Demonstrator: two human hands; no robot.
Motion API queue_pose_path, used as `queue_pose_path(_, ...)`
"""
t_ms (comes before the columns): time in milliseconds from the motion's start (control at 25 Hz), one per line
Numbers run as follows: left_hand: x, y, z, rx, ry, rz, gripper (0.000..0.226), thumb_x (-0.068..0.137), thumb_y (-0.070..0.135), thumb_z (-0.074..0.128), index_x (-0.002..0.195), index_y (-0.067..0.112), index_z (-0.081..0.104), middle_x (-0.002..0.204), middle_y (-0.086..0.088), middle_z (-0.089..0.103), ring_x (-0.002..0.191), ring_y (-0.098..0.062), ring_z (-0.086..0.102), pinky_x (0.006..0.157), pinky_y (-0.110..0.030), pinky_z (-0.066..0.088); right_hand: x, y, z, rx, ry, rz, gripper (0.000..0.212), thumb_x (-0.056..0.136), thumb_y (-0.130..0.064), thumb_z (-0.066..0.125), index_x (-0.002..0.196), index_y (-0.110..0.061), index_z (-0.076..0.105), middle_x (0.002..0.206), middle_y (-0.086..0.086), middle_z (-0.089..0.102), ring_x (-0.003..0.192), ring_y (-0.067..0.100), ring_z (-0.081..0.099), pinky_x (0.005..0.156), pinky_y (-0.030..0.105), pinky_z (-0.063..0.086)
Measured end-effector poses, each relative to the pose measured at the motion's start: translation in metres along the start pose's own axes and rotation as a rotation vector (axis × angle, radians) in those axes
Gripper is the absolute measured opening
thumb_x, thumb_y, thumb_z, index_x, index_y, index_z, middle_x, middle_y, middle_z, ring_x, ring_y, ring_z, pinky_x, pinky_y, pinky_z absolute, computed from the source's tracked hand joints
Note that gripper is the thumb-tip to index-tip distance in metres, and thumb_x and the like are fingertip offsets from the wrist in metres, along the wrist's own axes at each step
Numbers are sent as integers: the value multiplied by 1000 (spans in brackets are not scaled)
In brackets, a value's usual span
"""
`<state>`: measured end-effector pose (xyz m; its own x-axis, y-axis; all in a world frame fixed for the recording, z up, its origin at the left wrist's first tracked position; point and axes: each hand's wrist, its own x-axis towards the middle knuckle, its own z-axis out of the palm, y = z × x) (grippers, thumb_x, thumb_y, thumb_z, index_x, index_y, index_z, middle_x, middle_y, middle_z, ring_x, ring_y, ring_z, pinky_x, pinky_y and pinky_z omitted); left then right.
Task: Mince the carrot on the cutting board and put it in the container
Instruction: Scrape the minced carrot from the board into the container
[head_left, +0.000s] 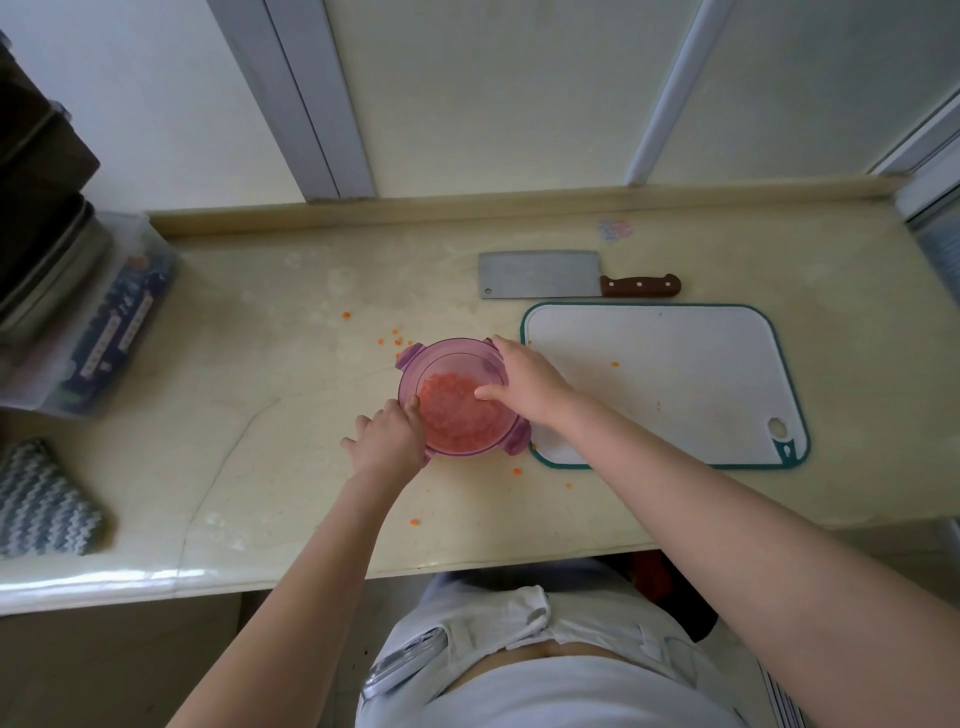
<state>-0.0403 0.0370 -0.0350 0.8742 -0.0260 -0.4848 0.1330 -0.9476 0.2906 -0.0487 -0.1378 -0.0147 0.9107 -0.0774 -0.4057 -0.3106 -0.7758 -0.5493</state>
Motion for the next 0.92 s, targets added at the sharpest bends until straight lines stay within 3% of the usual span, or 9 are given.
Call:
queue_pose_path(280, 2, 1, 1, 8, -12, -18, 37, 101, 26, 18, 122, 11, 45, 119, -12, 54, 116, -30, 38, 93, -46, 29, 8, 13, -12, 188, -15, 34, 53, 90, -12, 64, 139, -6, 45, 138, 12, 52, 128, 26, 47, 107, 32, 34)
queue_pose_path(680, 0, 2, 0, 28, -10, -7, 35, 100, 23, 20, 118, 11, 48, 117, -11, 55, 114, -30, 38, 91, -46, 29, 8, 13, -14, 262, -33, 53, 51, 89, -10, 63, 138, -9, 48, 137, 10, 53, 130, 24, 47, 108, 32, 33)
queue_pose_path(920, -9, 2, 0, -18, -4, -19, 46, 101, 34, 19, 108, 5, 54, 112, -15, 59, 115, -31, 42, 94, -44, 29, -21, -4, 12, 198, 170, 113, 51, 98, -23, 51, 142, -4, 34, 141, 14, 43, 130, 29, 42, 107, 35, 33)
